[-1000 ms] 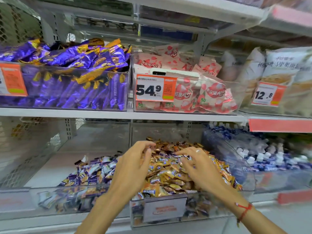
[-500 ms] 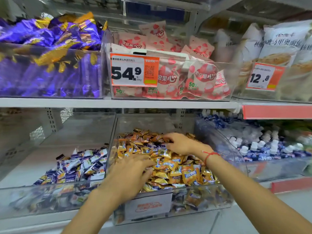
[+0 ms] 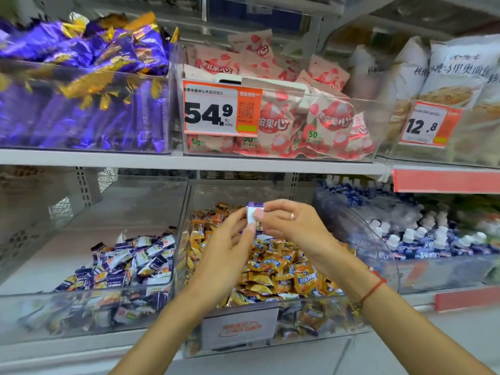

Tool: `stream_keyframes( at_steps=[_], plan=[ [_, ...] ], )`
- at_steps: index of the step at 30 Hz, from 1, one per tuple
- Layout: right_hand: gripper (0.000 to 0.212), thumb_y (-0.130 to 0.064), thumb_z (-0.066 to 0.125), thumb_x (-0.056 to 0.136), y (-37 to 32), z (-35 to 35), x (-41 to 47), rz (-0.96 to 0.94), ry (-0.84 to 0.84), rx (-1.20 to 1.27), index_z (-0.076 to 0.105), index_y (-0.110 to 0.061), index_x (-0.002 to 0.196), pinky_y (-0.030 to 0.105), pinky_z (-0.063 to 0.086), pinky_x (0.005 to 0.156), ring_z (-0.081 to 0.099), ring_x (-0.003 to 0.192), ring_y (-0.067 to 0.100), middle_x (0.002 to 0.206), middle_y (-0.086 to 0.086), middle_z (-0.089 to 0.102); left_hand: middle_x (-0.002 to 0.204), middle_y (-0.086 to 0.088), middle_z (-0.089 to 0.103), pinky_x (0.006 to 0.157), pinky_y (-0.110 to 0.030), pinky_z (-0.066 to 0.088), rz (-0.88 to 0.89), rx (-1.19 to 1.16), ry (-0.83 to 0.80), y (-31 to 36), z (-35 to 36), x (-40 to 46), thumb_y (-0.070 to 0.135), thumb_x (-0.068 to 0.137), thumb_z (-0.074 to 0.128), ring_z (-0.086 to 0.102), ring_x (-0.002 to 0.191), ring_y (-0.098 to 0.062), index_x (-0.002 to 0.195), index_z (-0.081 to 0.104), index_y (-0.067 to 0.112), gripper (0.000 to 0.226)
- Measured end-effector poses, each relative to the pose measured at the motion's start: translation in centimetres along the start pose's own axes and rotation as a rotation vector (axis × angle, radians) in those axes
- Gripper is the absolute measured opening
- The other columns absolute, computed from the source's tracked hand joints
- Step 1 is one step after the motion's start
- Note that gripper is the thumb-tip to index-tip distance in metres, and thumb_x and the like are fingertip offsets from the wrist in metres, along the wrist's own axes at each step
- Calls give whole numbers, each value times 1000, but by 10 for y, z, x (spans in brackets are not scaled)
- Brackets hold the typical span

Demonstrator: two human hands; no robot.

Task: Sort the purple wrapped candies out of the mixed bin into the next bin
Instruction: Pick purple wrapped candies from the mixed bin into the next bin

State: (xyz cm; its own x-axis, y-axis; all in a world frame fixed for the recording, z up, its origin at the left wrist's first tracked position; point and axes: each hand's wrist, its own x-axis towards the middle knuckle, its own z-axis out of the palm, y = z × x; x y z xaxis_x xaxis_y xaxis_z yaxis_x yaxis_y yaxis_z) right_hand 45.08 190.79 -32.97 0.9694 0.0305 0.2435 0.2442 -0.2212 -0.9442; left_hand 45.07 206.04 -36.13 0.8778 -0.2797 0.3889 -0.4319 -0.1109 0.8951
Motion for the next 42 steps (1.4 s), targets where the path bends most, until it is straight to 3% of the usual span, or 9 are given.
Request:
stream_keyframes(
  at_steps=[5, 8, 11, 16, 23, 30, 33, 36, 42],
  plan=[
    [23, -29, 59, 94, -7, 5, 22, 30, 62, 54, 73, -12, 98, 21, 57, 73, 71, 82, 16, 87, 4, 75, 96, 18, 72, 86, -23, 54, 98, -2, 176, 9, -14, 2, 17, 97, 53, 66, 95, 2, 104, 64, 35, 22],
    [29, -28, 57, 96, 20, -3, 60, 120, 80, -462, 69, -10, 115, 25, 55, 78, 65, 81, 11, 100, 4, 73, 98, 19, 70, 88, -17, 51, 107, 109, 256, 7, -30, 5, 27, 95, 57, 64, 93, 7, 106, 64, 40, 18],
    [60, -50, 50, 95, 45, 8, 84, 340, -265, -958, 46, -10, 140, 29, 42, 97, 52, 122, 24, 141, 10, 51, 98, 17, 71, 89, -26, 52, 78, 136, 300, 4, -46, 7, 29, 94, 57, 65, 93, 3, 104, 66, 38, 16],
    [75, -52, 51, 94, 53, 38, 104, 338, -327, -1109, 26, -9, 150, 36, 35, 110, 38, 137, 30, 153, 13, 34, 89, 15, 73, 87, -40, 55, 19, 95, 345, 1, -61, 7, 23, 95, 55, 67, 87, 1, 95, 64, 41, 19],
    [27, -17, 69, 87, 49, 15, 84, 46, -302, -845, 68, -28, 112, 37, 37, 109, 49, 129, 20, 137, -2, 56, 96, 12, 73, 90, -44, 54, -6, 64, 289, 5, -64, 3, 23, 95, 55, 68, 92, -6, 96, 63, 39, 18],
    [66, -10, 69, 87, 14, -17, 31, -26, -413, -711, 40, -30, 143, 25, 36, 105, 47, 127, 5, 137, -11, 53, 94, 12, 72, 86, -39, 55, -32, 80, 192, 7, -58, -2, 25, 95, 57, 68, 87, -2, 98, 64, 36, 13],
    [49, -14, 76, 81, 15, -26, 17, 35, -251, -579, 51, -23, 123, 29, 39, 103, 54, 120, 7, 124, -6, 64, 98, 8, 72, 84, -39, 56, -48, 92, 170, 9, -51, -2, 26, 94, 57, 68, 86, -2, 109, 65, 24, 17],
    [8, -14, 75, 82, 19, -29, 6, -35, -76, -462, 74, -19, 88, 32, 54, 90, 67, 102, 8, 110, -3, 71, 98, 6, 72, 83, -36, 57, -61, 92, 107, 11, -45, -5, 24, 95, 56, 68, 85, -1, 105, 65, 26, 14],
    [24, -24, 67, 89, 26, -22, -1, 33, 78, -283, 66, -20, 113, 24, 56, 56, 72, 78, 13, 97, -3, 70, 100, 12, 70, 88, -39, 55, -60, 156, 29, 11, -39, -9, 26, 97, 54, 67, 88, 0, 102, 62, 34, 13]
  ],
)
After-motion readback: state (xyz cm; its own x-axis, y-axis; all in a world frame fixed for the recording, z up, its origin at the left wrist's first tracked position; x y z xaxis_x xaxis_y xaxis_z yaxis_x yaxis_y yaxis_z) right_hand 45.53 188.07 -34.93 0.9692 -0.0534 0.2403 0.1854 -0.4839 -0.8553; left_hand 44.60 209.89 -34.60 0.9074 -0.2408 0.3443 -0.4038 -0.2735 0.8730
